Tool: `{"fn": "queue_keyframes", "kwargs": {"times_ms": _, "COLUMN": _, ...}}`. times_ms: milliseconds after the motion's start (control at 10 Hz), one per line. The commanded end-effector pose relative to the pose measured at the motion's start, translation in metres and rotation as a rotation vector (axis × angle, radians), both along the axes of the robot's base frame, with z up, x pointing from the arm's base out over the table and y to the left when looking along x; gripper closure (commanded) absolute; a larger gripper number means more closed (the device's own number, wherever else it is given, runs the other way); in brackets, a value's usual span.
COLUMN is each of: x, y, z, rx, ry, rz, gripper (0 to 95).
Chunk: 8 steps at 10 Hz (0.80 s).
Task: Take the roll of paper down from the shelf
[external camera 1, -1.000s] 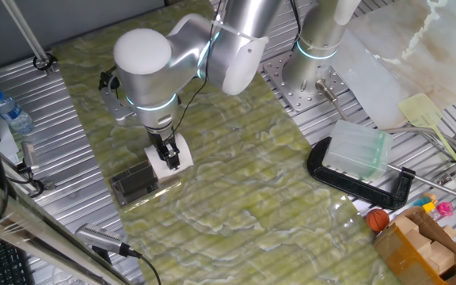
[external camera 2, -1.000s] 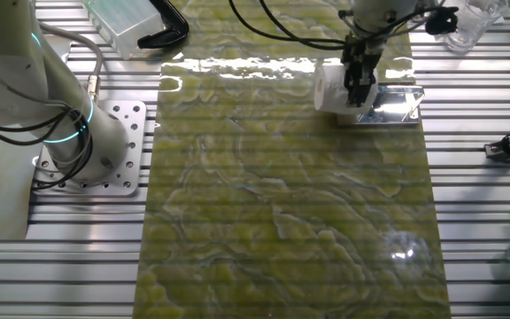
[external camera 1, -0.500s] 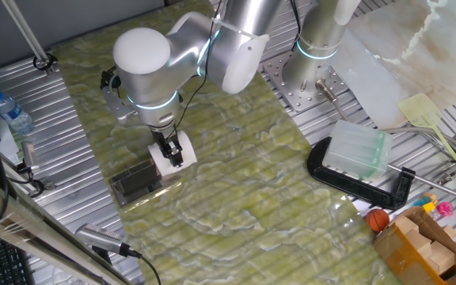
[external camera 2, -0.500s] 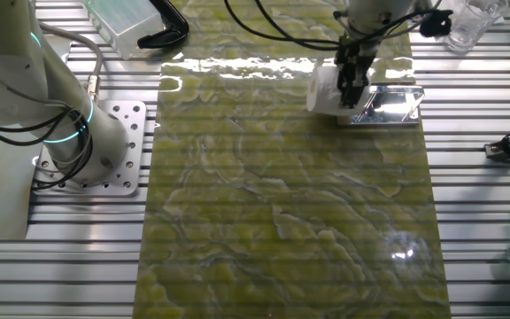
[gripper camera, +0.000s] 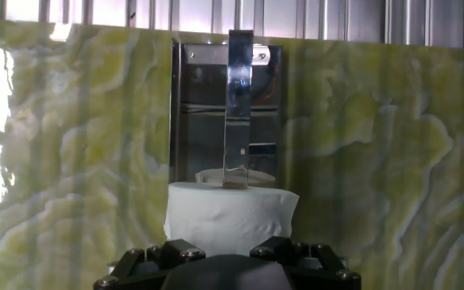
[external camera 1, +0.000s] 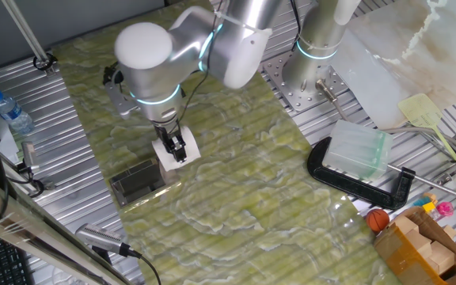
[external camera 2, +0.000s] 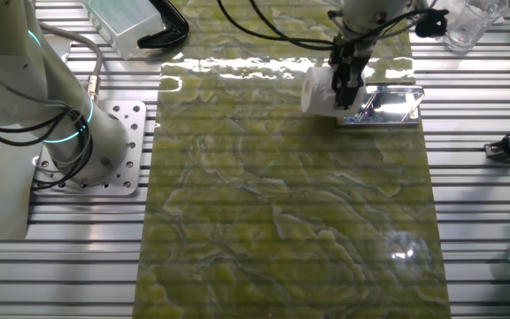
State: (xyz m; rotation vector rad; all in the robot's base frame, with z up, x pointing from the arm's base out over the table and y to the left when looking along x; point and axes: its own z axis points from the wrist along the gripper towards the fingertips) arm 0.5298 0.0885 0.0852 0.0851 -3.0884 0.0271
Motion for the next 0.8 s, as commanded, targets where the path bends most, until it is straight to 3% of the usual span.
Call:
{"fn": "queue_keyframes", "kwargs": {"times_ms": 100, "x": -0.0017, "y": -0.0003, "z": 0.0005, "rx": 0.0, "ry": 0.031, "rz": -0.007, "gripper": 95.0}}
{"fn": "queue_keyframes", "kwargs": {"times_ms": 800, "x": -0.0063, "y": -0.003, "z": 0.0024, "rx": 0.001, "ry": 0.038, "rz": -0.004, "gripper": 95.0}}
